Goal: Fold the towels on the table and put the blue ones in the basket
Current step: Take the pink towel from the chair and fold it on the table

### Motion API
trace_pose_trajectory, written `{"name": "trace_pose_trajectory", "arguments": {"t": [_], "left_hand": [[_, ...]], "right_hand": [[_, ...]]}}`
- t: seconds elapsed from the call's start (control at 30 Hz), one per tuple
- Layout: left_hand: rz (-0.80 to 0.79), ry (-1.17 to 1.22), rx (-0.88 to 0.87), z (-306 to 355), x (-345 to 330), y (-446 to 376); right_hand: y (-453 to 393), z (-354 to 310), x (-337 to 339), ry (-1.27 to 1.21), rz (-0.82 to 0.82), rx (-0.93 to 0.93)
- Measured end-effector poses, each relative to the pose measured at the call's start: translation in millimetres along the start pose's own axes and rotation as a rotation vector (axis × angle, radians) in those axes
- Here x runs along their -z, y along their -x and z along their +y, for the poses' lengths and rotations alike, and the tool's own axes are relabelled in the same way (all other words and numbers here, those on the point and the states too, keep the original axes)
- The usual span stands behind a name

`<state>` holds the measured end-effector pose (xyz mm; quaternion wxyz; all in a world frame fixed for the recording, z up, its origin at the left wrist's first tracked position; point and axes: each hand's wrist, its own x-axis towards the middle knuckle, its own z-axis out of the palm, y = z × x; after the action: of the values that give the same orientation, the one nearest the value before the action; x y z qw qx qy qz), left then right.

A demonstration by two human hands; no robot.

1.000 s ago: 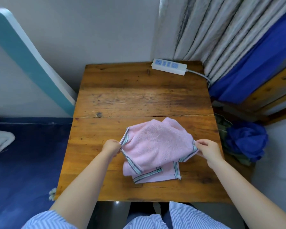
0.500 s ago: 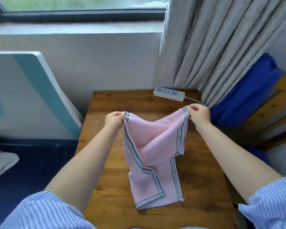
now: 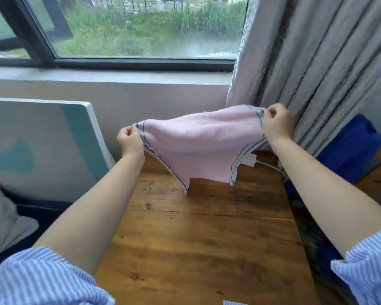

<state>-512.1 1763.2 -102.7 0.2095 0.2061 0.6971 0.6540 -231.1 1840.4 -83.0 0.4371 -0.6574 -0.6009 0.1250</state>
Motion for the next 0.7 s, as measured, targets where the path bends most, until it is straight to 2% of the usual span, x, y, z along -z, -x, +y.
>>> {"name": "trace_pose_trajectory", "arguments": {"t": [0.1, 0.17, 0.3, 0.4, 0.53, 0.6, 0.7], "left_hand": [[-0.210, -0.476, 0.007, -40.9, 15.0, 4.1], [-0.377, -0.797, 0.038, -78.4, 27.9, 17.3], [-0.925, -1.487, 0.230, -142.9, 53.9, 61.5], [-1.147, -1.601, 0.438, -172.7, 71.5, 93.4], [-1.360, -1.744, 0.638, -190.4, 87.0, 117.0], [-1.368, -1.757, 0.605, -191.8, 86.7, 115.9], [-1.328, -1.759, 0.364, -196.7, 82.3, 102.0]], "right_hand": [[40.7, 42.5, -9.4, 0.073, -0.117, -0.118], [83.3, 80.6, -15.3, 0.187, -0.263, -0.246], [163.1, 143.6, -17.0, 0.467, -0.632, -0.451], [206.6, 170.0, -16.0, 0.634, -0.912, -0.595], [230.9, 179.2, -14.8, 0.803, -1.160, -0.691], [232.4, 177.7, -16.2, 0.855, -1.225, -0.695], [231.4, 177.1, -20.8, 0.866, -1.170, -0.672]]}}
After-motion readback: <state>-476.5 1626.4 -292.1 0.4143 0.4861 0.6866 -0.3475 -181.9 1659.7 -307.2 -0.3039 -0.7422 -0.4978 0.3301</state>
